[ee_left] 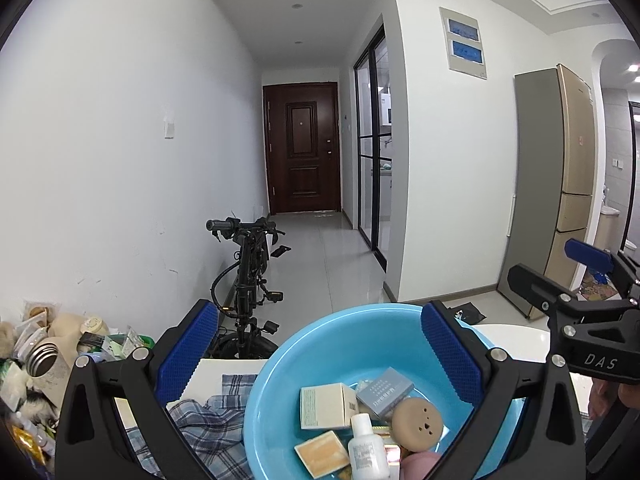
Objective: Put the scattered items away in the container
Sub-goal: 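Raise both open grippers away from the basin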
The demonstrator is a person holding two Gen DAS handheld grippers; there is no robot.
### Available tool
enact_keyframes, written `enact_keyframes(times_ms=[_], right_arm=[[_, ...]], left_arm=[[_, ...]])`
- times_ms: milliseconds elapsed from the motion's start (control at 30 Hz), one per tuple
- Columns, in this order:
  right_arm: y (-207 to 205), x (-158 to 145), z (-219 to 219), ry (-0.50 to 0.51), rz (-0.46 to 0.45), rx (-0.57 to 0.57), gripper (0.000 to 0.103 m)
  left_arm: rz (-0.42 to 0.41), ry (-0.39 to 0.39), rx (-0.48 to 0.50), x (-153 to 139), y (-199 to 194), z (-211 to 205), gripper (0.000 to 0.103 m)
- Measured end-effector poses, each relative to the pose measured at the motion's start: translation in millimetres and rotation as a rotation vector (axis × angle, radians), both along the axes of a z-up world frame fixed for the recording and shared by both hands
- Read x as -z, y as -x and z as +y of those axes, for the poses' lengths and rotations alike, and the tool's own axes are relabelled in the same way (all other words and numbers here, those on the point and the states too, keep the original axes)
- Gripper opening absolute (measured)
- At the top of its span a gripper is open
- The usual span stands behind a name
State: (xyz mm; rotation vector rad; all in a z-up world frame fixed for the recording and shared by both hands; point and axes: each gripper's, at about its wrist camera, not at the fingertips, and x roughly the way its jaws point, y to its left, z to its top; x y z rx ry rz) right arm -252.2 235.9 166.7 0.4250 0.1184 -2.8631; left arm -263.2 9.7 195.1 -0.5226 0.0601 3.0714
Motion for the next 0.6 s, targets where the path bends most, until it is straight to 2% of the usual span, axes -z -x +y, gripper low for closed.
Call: enact_keyframes(times_ms=[300,600], right_arm=[[-45,-20,1,-0.014,0.028,-0.008,0.102],[-92,-30,7,-0.019,0.050,-0.013,0.102]], left_arm=[[0.027,-0.015,-0.001,-24,-49,0,0.103],[0.049,0.012,0.024,-39,-99,10,0.103]])
